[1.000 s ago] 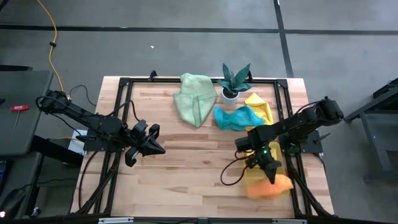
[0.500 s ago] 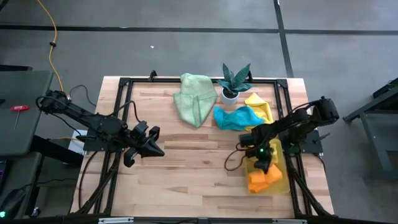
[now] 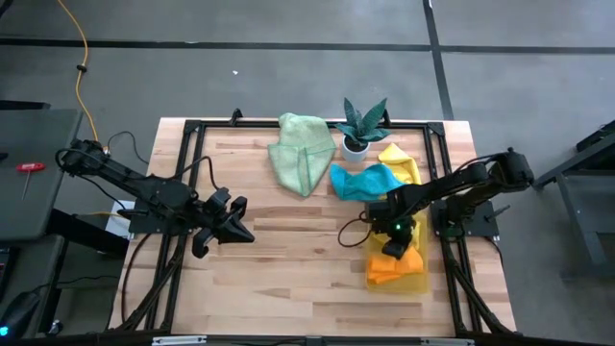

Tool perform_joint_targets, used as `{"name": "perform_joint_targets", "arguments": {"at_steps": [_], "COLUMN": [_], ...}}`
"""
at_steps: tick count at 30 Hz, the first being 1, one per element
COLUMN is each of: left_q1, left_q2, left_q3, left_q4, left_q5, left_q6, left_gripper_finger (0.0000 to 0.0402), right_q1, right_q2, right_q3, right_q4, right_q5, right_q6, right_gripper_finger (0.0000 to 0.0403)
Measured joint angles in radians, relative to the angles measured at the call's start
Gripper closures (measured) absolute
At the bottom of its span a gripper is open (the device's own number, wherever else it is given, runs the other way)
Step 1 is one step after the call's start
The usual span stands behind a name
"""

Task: Fold microfiber towels
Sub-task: Put the orange microfiber cloth into the yellow bin

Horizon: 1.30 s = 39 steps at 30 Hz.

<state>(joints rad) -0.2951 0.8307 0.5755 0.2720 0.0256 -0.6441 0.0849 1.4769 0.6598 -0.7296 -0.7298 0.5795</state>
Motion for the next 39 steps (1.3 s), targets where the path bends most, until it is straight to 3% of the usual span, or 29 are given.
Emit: {"name": "perform_joint_targets", "arguments": {"at_steps": [6,11,17,28,39], "left_q1": [0.0,0.0,0.0,0.0,0.0], "left_q2": [0.0,0.0,0.0,0.0,0.0], "left_q3": [0.0,0.0,0.0,0.0,0.0], "left_q4": [-0.006,-0.007,-0.018,-0.021,-0.027], "left_q5": [0.0,-0.003,-0.003,-0.003,-0.003], "left_q6": [0.0,0.0,0.0,0.0,0.023], "left_gripper_finger": [0.0402,0.0402,0.0402,0.0402,0.0402], "right_q1": [0.0,0.0,0.008,0.028,0.02], "right_q2": [-0.04,-0.094,-0.098,-0.098,-0.222], "right_q3": [0.0,0.0,0.0,0.0,0.081], "right_q4": [-0.005,-0.042,-0.042,-0.074,-0.24], "right_q5": [0.094,0.193,0.207,0.236,0.273], "right_q6": [0.131,0.332,0.457,0.423,0.228], "right_gripper_finger": [0.0403,0.0403,0.0403,0.0398,0.0278]}}
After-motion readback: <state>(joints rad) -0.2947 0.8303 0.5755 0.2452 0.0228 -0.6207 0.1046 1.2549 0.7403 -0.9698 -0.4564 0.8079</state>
